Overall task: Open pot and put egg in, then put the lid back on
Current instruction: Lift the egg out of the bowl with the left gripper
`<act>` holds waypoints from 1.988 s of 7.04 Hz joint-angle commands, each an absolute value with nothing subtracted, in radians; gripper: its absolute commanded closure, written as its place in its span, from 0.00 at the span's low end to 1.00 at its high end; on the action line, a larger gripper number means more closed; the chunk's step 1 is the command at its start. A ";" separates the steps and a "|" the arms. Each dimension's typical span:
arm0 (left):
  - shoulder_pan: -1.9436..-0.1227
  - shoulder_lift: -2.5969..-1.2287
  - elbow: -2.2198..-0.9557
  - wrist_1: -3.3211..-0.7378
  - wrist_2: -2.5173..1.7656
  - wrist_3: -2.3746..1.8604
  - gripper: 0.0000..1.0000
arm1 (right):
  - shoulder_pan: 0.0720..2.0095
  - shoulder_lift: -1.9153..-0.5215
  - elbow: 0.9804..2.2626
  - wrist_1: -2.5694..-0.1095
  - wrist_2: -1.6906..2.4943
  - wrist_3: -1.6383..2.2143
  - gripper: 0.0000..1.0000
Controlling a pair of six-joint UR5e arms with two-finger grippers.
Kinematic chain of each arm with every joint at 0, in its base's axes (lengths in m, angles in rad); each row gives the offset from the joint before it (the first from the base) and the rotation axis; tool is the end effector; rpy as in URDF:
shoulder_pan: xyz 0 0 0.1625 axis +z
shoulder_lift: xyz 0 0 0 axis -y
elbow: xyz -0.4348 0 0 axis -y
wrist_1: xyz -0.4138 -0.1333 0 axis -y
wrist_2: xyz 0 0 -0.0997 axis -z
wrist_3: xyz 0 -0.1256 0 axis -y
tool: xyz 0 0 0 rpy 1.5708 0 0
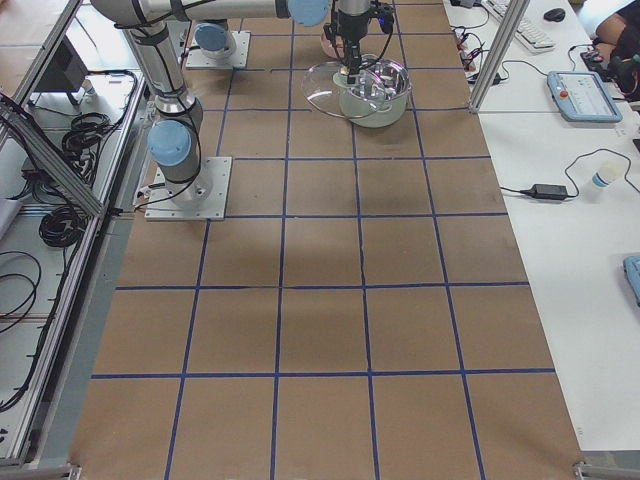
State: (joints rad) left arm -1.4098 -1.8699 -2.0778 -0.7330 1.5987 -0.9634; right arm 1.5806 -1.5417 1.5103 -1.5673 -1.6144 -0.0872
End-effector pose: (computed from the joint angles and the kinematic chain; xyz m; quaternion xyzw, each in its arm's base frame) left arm -0.0450 -0.5323 0.1571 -0.5331 0.8458 -0.0200 0.0067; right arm 0.1330 -0.5281 0.4875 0.0482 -0.9985 0.0131 0.0223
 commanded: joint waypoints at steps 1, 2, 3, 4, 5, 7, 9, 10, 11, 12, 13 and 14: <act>-1.410 -1.870 -2.068 -0.733 1.600 -0.960 0.64 | 1.582 -1.542 1.511 -1.568 -1.614 -0.089 1.00; -1.410 -1.870 -2.056 -0.736 1.600 -0.960 0.64 | 1.582 -1.542 1.511 -1.566 -1.614 -0.089 1.00; -1.410 -1.870 -2.051 -0.738 1.600 -0.960 0.64 | 1.580 -1.542 1.512 -1.566 -1.597 -0.090 1.00; -1.410 -1.868 -2.048 -0.736 1.600 -0.959 0.64 | 1.580 -1.542 1.513 -1.565 -1.592 -0.092 1.00; -1.411 -1.865 -2.017 -0.745 1.598 -0.959 0.65 | 1.580 -1.542 1.513 -1.566 -1.592 -0.092 1.00; -1.425 -1.835 -1.919 -0.909 1.597 -0.962 0.65 | 1.582 -1.540 1.511 -1.559 -1.591 -0.092 1.00; -1.475 -1.800 -1.852 -0.995 1.595 -1.030 0.65 | 1.582 -1.542 1.511 -1.559 -1.586 -0.092 1.00; -1.505 -1.796 -1.804 -1.034 1.553 -1.087 0.65 | 1.582 -1.540 1.511 -1.557 -1.586 -0.091 1.00; -1.522 -1.808 -1.754 -1.064 1.504 -1.174 0.65 | 1.582 -1.542 1.511 -1.557 -1.586 -0.091 1.00; -1.548 -1.818 -1.720 -1.072 1.502 -1.204 0.65 | 1.583 -1.540 1.508 -1.557 -1.586 -0.091 1.00; -1.577 -1.824 -1.689 -1.066 1.502 -1.251 0.65 | 1.585 -1.542 1.508 -1.555 -1.586 -0.091 1.00; -1.595 -1.841 -1.662 -1.048 1.500 -1.287 0.65 | 1.585 -1.540 1.508 -1.555 -1.586 -0.091 1.00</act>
State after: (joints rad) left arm -1.5683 -1.8247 -1.6982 -1.0610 1.5038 -1.2381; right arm 1.5839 -1.5409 1.5084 -1.5560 -1.5861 -0.0905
